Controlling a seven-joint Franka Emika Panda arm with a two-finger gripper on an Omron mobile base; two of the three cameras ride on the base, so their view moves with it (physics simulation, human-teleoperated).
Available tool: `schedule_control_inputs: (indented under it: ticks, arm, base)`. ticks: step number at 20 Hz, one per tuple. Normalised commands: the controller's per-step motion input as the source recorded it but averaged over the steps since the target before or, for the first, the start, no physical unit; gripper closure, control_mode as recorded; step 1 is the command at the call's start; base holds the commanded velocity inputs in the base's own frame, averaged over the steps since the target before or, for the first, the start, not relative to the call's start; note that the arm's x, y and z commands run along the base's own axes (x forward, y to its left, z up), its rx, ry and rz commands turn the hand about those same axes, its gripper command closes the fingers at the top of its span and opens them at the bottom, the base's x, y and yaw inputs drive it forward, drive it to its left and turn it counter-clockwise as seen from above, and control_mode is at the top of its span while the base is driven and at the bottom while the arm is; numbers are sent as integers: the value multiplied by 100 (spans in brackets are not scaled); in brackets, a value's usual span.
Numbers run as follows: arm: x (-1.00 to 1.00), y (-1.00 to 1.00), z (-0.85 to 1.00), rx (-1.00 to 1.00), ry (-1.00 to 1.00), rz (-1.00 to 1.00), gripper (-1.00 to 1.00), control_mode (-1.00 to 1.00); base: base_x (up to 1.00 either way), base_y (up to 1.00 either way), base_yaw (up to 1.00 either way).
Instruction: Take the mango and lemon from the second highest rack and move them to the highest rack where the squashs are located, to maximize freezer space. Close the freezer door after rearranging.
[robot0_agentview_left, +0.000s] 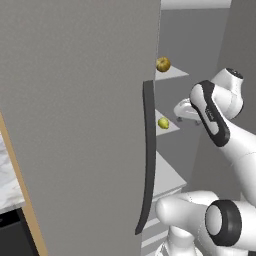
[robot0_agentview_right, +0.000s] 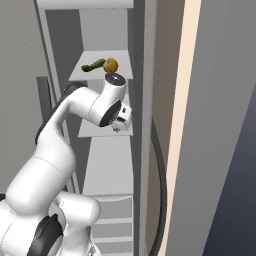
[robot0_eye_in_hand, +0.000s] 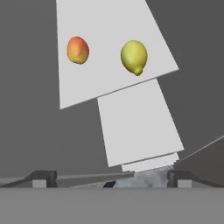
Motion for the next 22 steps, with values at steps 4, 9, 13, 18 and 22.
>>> schedule_control_inputs:
  ticks: [4,9,13,18,22]
  arm:
    - [27,0,-30,0,0,0,-100,-100]
    - [33,3,-28,0,0,0,-100,-100]
    - [33,8,-23,0,0,0,-100,-100]
    - [46,3,-13,0,0,0,-100,-100]
    - [48,0,-14,0,0,0,-100,-100]
  base:
    - [0,0,0]
    - [0,0,0]
    - [0,0,0]
    - [0,0,0]
    - [0,0,0]
